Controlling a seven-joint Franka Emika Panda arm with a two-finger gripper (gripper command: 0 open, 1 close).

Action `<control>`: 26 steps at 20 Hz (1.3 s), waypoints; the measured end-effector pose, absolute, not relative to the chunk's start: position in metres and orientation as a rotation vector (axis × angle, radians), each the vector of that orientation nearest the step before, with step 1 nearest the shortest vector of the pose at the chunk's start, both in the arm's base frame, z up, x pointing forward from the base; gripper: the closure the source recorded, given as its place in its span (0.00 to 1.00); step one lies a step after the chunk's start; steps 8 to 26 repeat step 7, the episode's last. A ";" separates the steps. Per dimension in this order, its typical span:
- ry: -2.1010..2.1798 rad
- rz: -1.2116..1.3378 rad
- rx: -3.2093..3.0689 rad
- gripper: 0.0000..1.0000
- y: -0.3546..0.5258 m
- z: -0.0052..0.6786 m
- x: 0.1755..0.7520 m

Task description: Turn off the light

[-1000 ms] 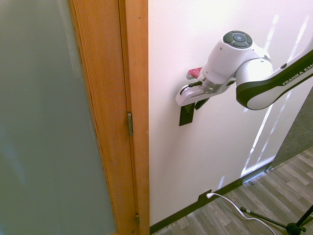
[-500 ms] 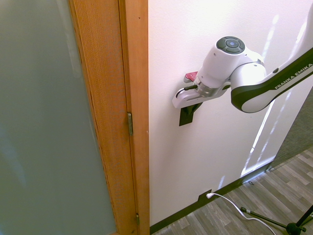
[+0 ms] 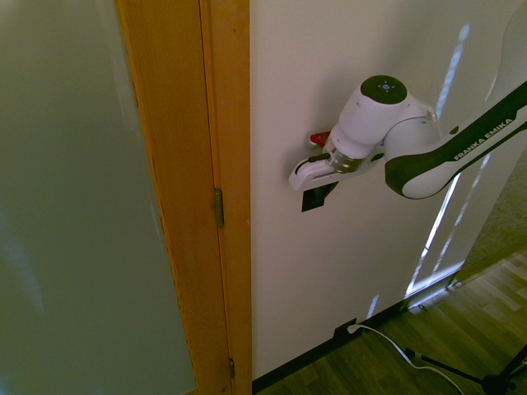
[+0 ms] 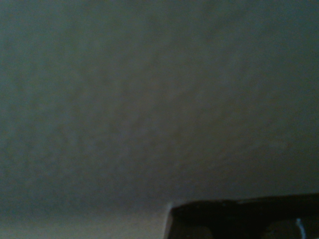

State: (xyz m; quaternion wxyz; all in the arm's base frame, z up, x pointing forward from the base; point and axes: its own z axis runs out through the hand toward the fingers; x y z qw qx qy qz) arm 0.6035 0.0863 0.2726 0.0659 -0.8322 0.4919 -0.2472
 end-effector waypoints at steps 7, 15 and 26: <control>1.188 -0.615 -2.485 0.00 0.106 0.246 0.515; 1.188 -0.615 -2.485 0.00 0.106 0.246 0.515; 1.188 -0.615 -2.485 0.00 0.106 0.246 0.515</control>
